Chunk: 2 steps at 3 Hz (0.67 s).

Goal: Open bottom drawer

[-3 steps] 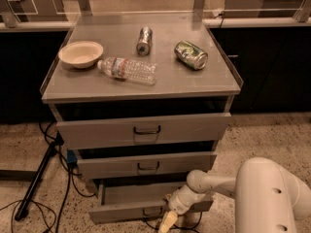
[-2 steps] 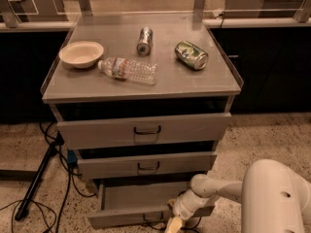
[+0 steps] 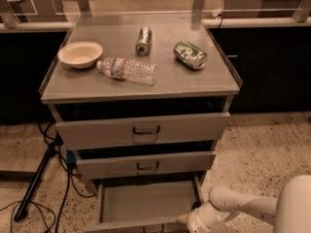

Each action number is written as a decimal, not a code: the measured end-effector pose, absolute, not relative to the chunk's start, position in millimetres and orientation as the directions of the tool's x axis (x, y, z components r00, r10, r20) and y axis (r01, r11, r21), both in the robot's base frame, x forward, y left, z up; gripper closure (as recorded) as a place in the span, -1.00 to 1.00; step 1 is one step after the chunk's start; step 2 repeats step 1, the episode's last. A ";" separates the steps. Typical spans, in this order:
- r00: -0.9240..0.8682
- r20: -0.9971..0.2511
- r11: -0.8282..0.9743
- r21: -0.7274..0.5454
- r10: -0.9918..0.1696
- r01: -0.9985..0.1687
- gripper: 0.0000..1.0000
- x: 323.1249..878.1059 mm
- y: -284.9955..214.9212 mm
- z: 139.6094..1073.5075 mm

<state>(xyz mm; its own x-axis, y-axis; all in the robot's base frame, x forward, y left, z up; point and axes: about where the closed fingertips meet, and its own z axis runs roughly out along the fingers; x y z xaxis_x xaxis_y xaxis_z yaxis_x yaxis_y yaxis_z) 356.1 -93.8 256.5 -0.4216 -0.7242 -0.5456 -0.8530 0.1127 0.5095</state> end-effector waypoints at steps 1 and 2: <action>-0.427 -0.543 0.118 0.512 -0.723 -0.851 -1.00 354.5 -94.6 254.1; -0.427 -0.543 0.118 0.512 -0.723 -0.851 -1.00 354.5 -94.6 254.1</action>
Offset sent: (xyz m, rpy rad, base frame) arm 0.0000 0.0000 0.0000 0.0000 0.0000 0.0000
